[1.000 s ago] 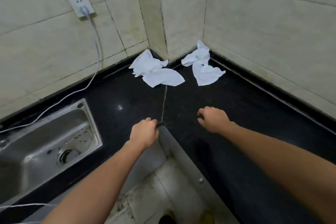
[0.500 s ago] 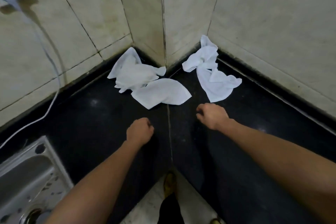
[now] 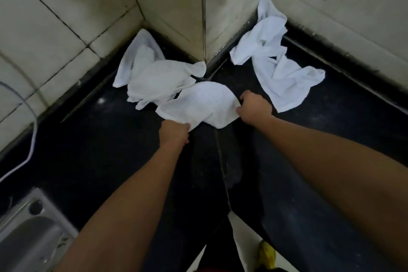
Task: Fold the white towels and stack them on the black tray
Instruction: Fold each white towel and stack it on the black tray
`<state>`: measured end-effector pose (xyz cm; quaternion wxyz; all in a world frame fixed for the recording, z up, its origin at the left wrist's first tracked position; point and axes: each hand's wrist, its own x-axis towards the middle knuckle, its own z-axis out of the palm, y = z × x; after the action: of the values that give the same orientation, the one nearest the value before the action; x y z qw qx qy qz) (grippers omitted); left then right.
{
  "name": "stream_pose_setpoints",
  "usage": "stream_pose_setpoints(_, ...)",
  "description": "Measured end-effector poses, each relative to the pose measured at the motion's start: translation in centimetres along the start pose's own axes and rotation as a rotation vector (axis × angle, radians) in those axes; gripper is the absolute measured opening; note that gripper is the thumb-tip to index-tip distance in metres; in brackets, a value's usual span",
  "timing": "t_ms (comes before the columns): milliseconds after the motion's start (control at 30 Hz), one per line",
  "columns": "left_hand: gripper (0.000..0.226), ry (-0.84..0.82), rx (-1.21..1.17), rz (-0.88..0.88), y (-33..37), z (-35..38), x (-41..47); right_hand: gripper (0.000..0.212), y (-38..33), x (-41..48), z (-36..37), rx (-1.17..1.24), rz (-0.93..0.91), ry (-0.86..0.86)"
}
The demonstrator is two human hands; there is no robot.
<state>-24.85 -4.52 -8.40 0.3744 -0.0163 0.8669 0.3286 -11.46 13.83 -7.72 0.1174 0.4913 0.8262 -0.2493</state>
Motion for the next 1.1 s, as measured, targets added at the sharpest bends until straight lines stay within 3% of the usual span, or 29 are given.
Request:
stream_pose_setpoints(200, 0.018, 0.075, 0.059, 0.196, 0.2, 1.3, -2.8, 0.011, 2.2, -3.3, -0.1, 0.24, 0.089, -0.062)
stream_pose_setpoints(500, 0.009, 0.068, -0.118, 0.356, -2.2, 3.3, -10.3, 0.01, 11.5, -11.1, -1.9, 0.403, 0.1, -0.073)
stream_pose_setpoints(633, 0.018, 0.032, -0.046, 0.287, -4.4, 5.0, -12.4, 0.008, 14.8, -14.4, -1.0, 0.502, 0.113, -0.103)
stream_pose_setpoints(767, 0.049, -0.11, -0.118, 0.081, -6.8, 6.5, -14.7, 0.017, 17.3, -17.5, 0.4, 0.504, 0.084, -0.139)
stream_pose_setpoints(867, 0.062, -0.159, -0.068, 0.067, -9.2, 7.5, -16.4, 0.015, 18.7, -19.3, 1.8, 0.483, 0.021, -0.192)
stream_pose_setpoints(967, 0.047, -0.137, 0.043, 0.096, -11.2, 8.4, -18.1, 0.021, 19.6, -20.4, 2.7, 0.414, -0.038, -0.292)
stream_pose_setpoints(1100, 0.026, -0.049, 0.308, 0.174, -13.2, 7.9, -19.0, 0.009, 19.9, -21.4, 2.6, 0.284, -0.08, -0.362)
